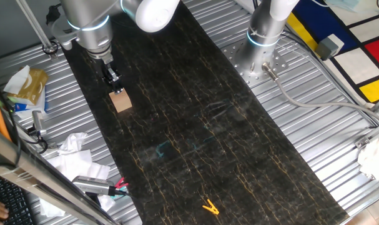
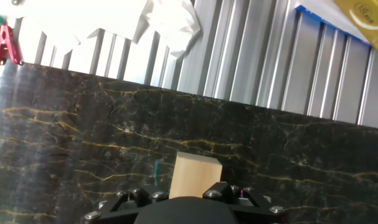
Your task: Hold a small block with the gripper and sweep it from left to right on the table
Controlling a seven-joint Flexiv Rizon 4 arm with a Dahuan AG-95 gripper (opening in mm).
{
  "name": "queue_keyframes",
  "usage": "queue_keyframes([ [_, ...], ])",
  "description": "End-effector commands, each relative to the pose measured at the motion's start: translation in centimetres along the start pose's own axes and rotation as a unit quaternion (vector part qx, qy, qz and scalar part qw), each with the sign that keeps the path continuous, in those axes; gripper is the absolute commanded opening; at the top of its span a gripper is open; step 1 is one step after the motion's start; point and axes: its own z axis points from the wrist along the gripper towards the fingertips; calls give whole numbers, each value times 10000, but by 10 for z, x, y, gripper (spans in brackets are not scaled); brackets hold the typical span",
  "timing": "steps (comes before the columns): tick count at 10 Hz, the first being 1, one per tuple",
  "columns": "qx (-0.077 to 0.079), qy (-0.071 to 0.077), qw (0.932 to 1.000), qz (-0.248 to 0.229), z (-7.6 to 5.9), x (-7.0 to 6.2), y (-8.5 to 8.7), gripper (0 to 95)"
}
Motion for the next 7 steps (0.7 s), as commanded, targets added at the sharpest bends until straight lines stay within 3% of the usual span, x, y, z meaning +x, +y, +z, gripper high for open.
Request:
queue_keyframes([
  [1,-3,-7,10000,6,-1,-2,-1,570],
  [7,-6,-7,10000,-23,4,-5,-11,570],
])
